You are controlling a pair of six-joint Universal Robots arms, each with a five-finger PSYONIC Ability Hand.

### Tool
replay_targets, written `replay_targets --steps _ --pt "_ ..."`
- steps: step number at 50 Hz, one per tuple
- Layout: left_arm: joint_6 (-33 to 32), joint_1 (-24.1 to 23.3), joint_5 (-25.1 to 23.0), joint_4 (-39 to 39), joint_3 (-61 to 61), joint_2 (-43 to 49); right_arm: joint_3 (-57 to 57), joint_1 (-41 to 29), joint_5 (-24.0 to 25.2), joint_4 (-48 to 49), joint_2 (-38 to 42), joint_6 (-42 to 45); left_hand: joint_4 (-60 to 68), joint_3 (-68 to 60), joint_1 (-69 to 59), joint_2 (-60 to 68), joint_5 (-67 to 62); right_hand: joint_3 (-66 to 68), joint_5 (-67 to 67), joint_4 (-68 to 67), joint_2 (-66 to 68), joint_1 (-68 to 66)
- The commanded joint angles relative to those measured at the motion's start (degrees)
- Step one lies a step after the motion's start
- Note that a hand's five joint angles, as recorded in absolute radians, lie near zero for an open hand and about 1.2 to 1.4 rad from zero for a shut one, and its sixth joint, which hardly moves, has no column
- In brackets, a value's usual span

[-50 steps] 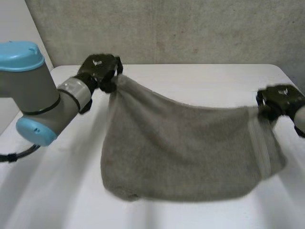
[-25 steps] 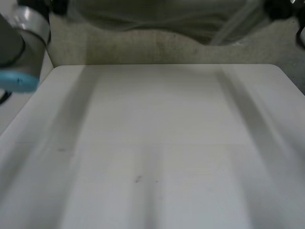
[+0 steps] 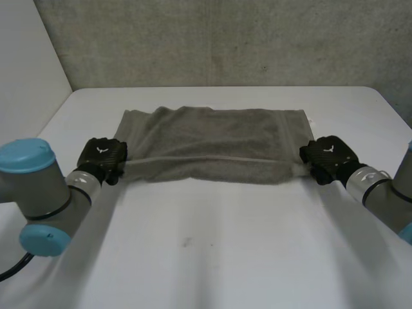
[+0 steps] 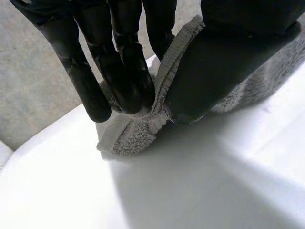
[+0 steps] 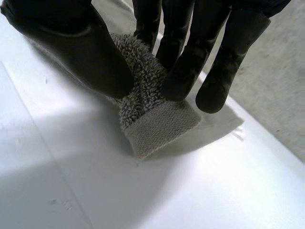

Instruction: Fold the towel.

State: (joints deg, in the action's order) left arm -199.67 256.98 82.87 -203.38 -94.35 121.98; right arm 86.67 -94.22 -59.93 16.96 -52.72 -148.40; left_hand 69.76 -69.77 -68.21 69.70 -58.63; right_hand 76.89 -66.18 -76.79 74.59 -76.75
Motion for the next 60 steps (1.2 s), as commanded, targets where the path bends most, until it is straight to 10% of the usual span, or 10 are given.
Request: replay_targets --steps 1,19,30,60 --pt "-1.43 0.97 0.10 0.18 -4.25 -6.75 4.29 0.88 0.34 -0.35 -8.44 -1.80 10.24 -10.23 -11.79 10.30 -11.37 3.11 -3.82 -3.21 5.41 -3.25" --pt "-1.52 3.70 -0.78 5.72 -17.71 -29.26 12.72 5.52 1.13 -17.20 -29.08 0.21 10.24 -10.23 -11.79 10.30 -11.37 3.11 -3.82 -3.21 5.41 -3.25" --pt "-1.87 8.45 -11.06 9.32 -24.83 -39.19 17.31 12.04 1.39 -22.14 -37.37 8.21 10.24 -10.23 -11.79 10.30 -11.37 3.11 -3.82 -3.21 5.41 -3.25" --pt "-4.50 6.86 -7.38 5.81 11.19 3.69 -8.26 -1.14 -6.51 2.73 0.85 8.22 10.24 -10.23 -11.79 10.30 -11.37 3.11 -3.82 -3.21 5.41 -3.25"
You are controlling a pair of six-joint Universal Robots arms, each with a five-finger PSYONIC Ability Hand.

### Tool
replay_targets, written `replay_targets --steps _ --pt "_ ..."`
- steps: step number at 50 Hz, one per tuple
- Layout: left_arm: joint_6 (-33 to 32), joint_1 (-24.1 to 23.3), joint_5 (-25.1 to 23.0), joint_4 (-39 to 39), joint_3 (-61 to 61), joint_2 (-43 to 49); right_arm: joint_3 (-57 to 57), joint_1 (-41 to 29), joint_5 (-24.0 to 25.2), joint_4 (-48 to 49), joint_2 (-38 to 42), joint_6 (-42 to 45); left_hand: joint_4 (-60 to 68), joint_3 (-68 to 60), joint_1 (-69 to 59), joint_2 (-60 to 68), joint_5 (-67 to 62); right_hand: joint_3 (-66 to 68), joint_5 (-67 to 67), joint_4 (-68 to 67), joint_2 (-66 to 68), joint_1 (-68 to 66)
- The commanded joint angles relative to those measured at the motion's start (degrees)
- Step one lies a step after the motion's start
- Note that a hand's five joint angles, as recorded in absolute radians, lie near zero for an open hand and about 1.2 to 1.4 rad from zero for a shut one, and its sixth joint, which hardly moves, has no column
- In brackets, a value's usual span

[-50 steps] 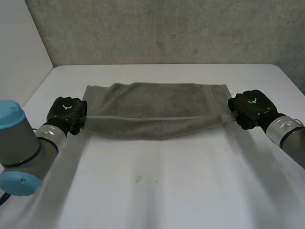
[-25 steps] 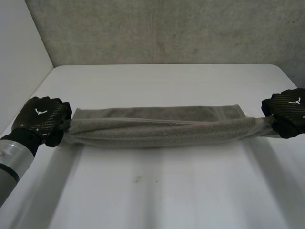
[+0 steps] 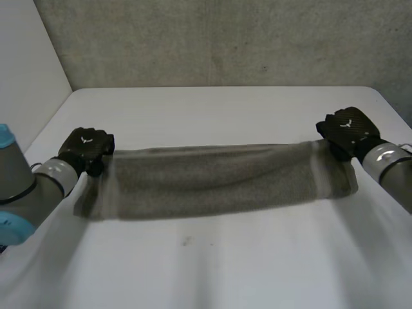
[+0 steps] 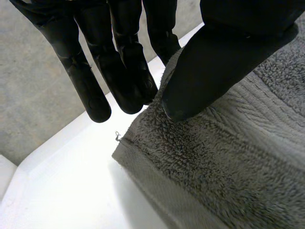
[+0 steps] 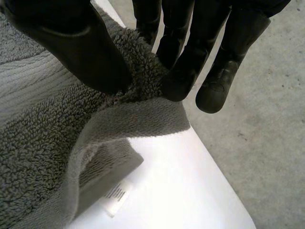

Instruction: Fold the towel.

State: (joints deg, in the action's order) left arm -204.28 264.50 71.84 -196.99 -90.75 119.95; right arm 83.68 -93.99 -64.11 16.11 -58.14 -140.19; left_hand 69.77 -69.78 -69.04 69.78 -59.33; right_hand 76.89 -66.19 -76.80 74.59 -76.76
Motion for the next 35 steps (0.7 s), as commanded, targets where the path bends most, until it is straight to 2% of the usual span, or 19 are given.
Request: replay_targets --steps 1,14,28,29,30,31,32,33,34,35 --pt "0.19 -0.66 4.10 -0.59 9.00 6.69 -5.28 -1.38 -2.33 3.58 6.29 0.00 10.23 -10.22 -10.96 10.22 -10.67 3.11 -3.81 -3.20 5.41 -3.24" --pt "0.11 -2.24 4.45 -0.50 16.48 12.76 -13.98 -3.66 -4.62 3.75 13.75 0.27 10.23 -10.22 -10.96 10.22 -10.67 3.11 -3.81 -3.20 5.41 -3.24" --pt "0.11 -2.59 4.54 -0.59 20.96 16.98 -16.09 -3.66 -5.15 3.66 16.40 0.44 10.23 -10.22 -10.96 10.22 -10.67 3.11 -3.81 -3.20 5.41 -3.24" --pt "0.11 -2.59 4.54 -0.59 21.57 17.50 -16.36 -3.66 -5.67 3.58 16.66 0.53 10.23 -10.22 -10.96 10.22 -10.67 -0.83 0.13 0.73 1.47 0.69" --pt "0.11 -2.59 4.54 -0.59 21.58 17.51 -16.88 -3.66 -6.46 3.49 17.01 0.62 10.23 -10.22 -10.96 10.22 -10.67 -10.20 9.49 10.10 -7.89 10.06" --pt "0.11 -2.59 4.54 -0.59 22.19 18.03 -16.89 -3.66 -6.46 3.49 17.01 0.62 10.23 -10.22 -10.96 10.22 -10.67 -10.29 9.59 10.19 -7.99 10.15" --pt "0.11 -2.59 4.63 -0.59 22.72 18.47 -17.41 -3.66 -7.42 3.31 17.45 0.62 4.76 -4.75 -5.48 4.74 -5.20 -24.45 23.74 24.35 -22.14 24.31" --pt "0.11 -2.59 4.63 -0.59 22.72 18.48 -17.41 -3.66 -7.43 3.31 17.45 0.62 4.71 -4.69 -5.43 4.69 -5.14 -24.59 23.88 24.49 -22.28 24.45" --pt "0.11 -2.68 4.98 -0.59 23.42 18.91 -18.02 -3.66 -8.56 3.23 17.89 0.62 -4.95 4.97 4.23 -4.97 4.52 -46.24 45.53 46.14 -43.93 46.10" --pt "0.11 -2.59 5.50 -0.42 24.03 19.26 -18.55 -3.66 -9.88 3.14 18.06 0.53 -23.20 23.21 22.48 -23.22 22.76 -66.89 66.19 66.80 -64.59 66.76"
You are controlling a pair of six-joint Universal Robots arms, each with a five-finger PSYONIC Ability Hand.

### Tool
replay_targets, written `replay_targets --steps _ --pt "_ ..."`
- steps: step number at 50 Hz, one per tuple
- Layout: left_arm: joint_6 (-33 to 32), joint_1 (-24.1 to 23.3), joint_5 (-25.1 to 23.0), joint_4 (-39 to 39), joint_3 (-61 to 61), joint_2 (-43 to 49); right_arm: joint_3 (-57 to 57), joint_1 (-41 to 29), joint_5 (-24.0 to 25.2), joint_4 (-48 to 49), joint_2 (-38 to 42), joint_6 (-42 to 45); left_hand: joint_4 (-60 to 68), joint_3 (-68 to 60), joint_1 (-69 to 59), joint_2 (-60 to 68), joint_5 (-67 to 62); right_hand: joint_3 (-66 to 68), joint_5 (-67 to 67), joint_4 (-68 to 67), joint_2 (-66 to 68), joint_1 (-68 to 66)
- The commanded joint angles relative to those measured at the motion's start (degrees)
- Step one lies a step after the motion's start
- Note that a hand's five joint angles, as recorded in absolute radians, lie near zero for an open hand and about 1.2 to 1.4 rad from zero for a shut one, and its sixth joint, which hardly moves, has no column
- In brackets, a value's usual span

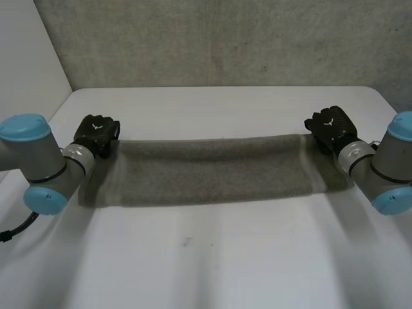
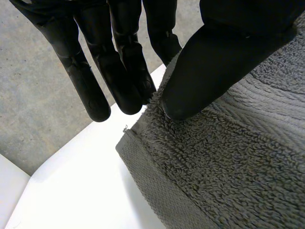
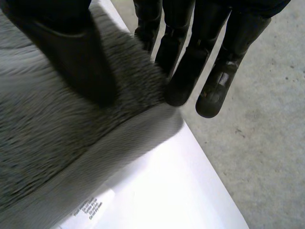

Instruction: Fold the towel.

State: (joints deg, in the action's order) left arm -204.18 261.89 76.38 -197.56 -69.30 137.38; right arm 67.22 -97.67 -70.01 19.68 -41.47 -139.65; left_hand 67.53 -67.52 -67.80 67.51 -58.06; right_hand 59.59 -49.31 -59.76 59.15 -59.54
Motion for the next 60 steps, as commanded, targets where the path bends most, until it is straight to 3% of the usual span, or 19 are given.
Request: replay_targets --steps 1,2,3,9,15,19,27,36,47,55,57,60 --pt "0.01 0.02 0.96 0.16 2.59 1.84 -2.09 0.02 -3.99 -0.43 1.39 -0.01 -21.15 21.14 21.41 -21.13 21.67 -49.59 49.31 49.76 -49.15 49.54" --pt "0.01 -0.07 1.75 0.25 3.20 2.01 -2.70 0.02 -5.56 -0.43 1.39 -0.01 -46.30 46.28 46.56 -46.28 46.82 -49.59 49.31 49.76 -49.15 49.54" --pt "0.10 -0.07 2.54 0.34 3.55 2.02 -2.97 0.02 -6.70 -0.43 1.31 -0.18 -57.53 57.52 57.80 -57.51 58.06 -49.59 49.31 49.76 -49.15 49.54" --pt "0.63 -0.24 3.87 0.42 3.73 0.79 -3.50 0.02 -9.62 -0.52 -1.07 -1.41 -57.53 57.52 57.80 -57.51 58.06 -49.59 49.31 49.76 -49.15 49.54" --pt "1.51 -0.59 4.13 0.69 1.97 -4.40 -1.39 0.28 -9.88 -0.96 -7.92 -9.06 -57.53 57.52 57.80 -57.51 58.06 -49.59 49.31 49.76 -49.15 49.54" --pt "4.04 -0.59 4.04 0.95 -2.75 -10.44 2.73 0.46 -9.18 -4.55 -13.70 -14.06 -57.53 57.52 57.80 -57.51 58.06 -49.59 49.31 49.76 -49.15 49.54" --pt "10.20 -0.33 3.69 1.04 -13.82 -20.73 10.64 0.98 -5.32 -15.09 -19.96 -14.60 -57.53 57.52 57.80 -57.51 58.06 -49.59 49.31 49.76 -49.15 49.54" --pt "14.60 -0.59 3.43 1.04 -22.11 -26.90 17.41 3.62 -1.53 -16.17 -19.53 -13.37 -57.53 57.52 57.80 -57.51 58.06 -34.06 33.78 34.23 -33.62 34.01" --pt "16.01 -0.86 3.34 0.25 -26.85 -28.22 17.86 5.73 -1.27 -11.33 -12.49 -8.27 -57.53 57.52 57.80 -57.51 58.06 -29.49 29.21 29.66 -29.05 29.44" --pt "16.10 -0.77 3.34 0.25 -27.03 -28.13 16.10 6.70 -1.27 -10.72 -9.15 -6.86 -57.53 57.52 57.80 -57.51 58.06 -12.33 12.05 12.50 -11.89 12.29" --pt "16.01 -0.77 3.34 0.25 -27.03 -28.13 15.14 7.22 -1.27 -10.19 -8.54 -6.78 -57.53 57.52 57.80 -57.51 58.06 20.23 -20.51 -20.05 20.67 -20.27" --pt "16.10 -0.77 3.34 0.25 -27.47 -28.22 14.87 8.71 -2.31 -9.40 -9.24 -6.69 -57.53 57.52 57.80 -57.51 58.06 20.41 -20.69 -20.24 20.85 -20.46"
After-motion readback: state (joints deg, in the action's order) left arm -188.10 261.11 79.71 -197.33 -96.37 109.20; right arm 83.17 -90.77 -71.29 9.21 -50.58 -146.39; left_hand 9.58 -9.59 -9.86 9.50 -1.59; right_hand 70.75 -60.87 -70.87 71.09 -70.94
